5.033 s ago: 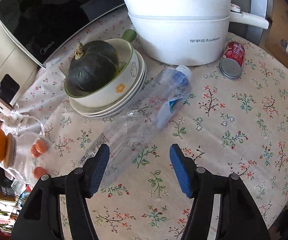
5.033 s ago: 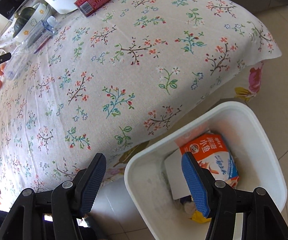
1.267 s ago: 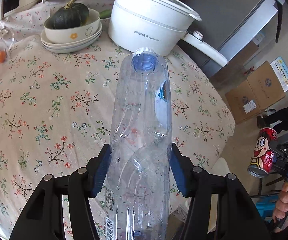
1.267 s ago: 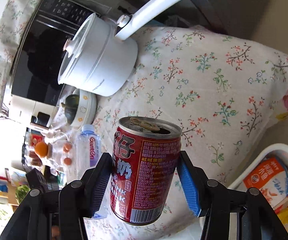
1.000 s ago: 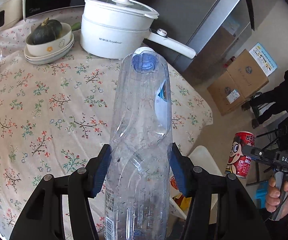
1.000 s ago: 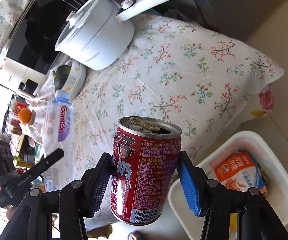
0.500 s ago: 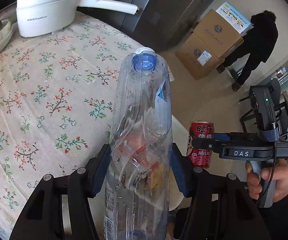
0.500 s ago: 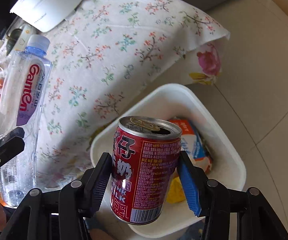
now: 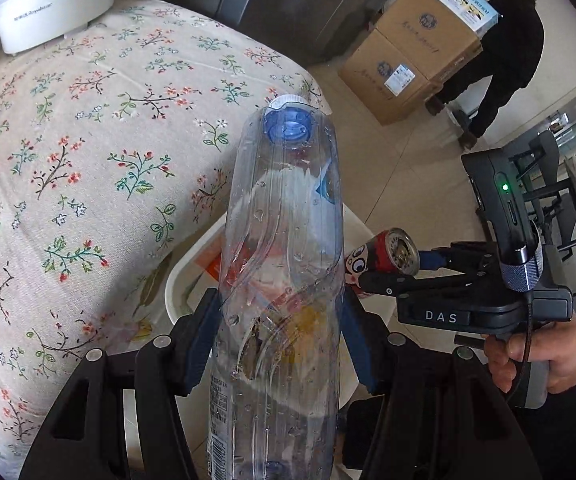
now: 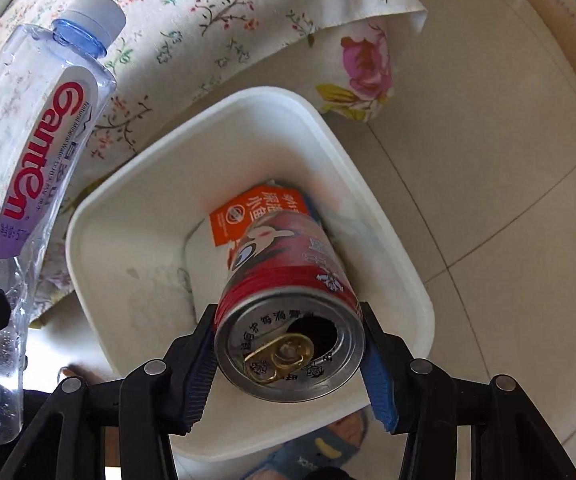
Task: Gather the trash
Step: 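Open the right tool dropping the red can while the left tool drops the bottle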
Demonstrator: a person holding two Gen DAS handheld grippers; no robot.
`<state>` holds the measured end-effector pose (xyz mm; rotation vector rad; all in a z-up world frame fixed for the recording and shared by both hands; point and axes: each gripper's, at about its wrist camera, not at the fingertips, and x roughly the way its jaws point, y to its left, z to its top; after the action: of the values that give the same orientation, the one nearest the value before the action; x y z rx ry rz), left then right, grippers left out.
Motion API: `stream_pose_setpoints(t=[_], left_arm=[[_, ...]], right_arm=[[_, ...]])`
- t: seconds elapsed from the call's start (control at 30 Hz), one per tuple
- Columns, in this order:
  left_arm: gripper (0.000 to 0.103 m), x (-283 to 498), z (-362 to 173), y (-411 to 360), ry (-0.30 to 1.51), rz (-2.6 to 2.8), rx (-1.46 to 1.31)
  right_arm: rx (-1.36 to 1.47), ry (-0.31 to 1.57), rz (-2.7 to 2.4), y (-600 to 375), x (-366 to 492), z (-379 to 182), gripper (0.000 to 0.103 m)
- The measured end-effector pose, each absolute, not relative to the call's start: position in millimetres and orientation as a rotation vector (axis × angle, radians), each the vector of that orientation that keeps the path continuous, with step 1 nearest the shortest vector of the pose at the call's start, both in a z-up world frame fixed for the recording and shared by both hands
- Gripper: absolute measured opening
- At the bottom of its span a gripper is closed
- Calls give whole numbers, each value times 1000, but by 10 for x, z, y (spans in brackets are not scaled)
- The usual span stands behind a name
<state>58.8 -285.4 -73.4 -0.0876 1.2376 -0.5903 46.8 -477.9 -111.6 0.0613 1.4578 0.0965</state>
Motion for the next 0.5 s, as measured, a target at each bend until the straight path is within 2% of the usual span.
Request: stream_pose_setpoints(t=[0.2,0.5], left_arm=[[62,639,-850,-2939,1272,-619,-78],[62,606,-974,-2988,1300,-634,-92]], right_arm=[[-67,1486,41,-4721,464,-1202,57],[9,1454,64,-4765,504,-1031,62]])
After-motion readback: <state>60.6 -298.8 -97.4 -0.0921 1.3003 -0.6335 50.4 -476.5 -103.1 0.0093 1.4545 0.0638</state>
